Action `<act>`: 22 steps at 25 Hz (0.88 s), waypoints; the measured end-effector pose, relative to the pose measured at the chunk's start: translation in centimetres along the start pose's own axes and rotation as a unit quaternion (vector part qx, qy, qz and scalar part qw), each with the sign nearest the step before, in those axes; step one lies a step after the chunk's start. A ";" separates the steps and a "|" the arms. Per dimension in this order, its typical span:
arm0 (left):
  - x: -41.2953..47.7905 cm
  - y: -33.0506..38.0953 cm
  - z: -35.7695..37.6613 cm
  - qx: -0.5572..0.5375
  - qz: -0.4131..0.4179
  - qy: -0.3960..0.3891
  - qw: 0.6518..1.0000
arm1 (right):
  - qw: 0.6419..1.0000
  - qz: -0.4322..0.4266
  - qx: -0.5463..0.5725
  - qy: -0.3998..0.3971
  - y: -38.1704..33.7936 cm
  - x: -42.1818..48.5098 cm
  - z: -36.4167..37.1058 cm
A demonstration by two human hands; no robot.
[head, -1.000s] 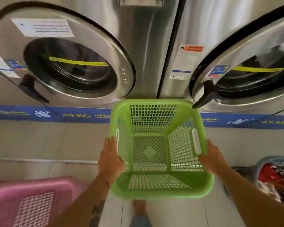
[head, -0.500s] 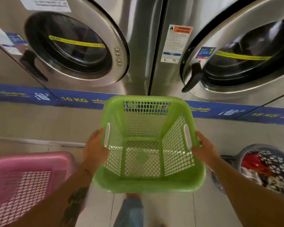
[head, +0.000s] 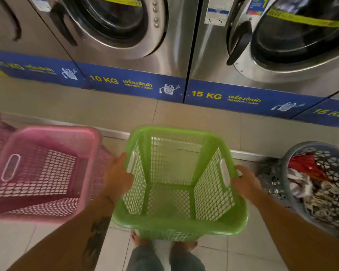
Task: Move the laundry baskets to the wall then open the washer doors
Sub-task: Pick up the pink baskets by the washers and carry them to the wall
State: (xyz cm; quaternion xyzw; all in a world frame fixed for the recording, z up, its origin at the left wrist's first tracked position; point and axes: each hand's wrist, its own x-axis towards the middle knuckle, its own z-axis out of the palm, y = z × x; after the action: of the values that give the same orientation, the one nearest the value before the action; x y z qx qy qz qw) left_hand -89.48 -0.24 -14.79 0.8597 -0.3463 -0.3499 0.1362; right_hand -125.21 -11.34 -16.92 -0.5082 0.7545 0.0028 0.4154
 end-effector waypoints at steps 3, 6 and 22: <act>1.7 -2.9 2.6 -0.047 -0.049 -0.026 0.997 | 0.998 0.033 0.051 0.008 2.0 0.5 3.7; 2.8 -5.8 4.4 -0.102 -0.083 -0.035 0.991 | 0.994 0.065 0.080 0.022 3.7 0.6 7.0; 2.0 -11.0 4.4 -0.040 -0.086 -0.181 0.979 | 0.992 0.093 0.053 -0.072 4.3 -5.5 11.6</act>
State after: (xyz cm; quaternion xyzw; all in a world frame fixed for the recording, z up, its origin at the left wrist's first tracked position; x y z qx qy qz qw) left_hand -85.98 6.39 -24.18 0.8026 -0.2759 -0.5236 0.0750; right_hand -120.54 -0.10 -22.92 -0.4111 0.7657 0.0378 0.4931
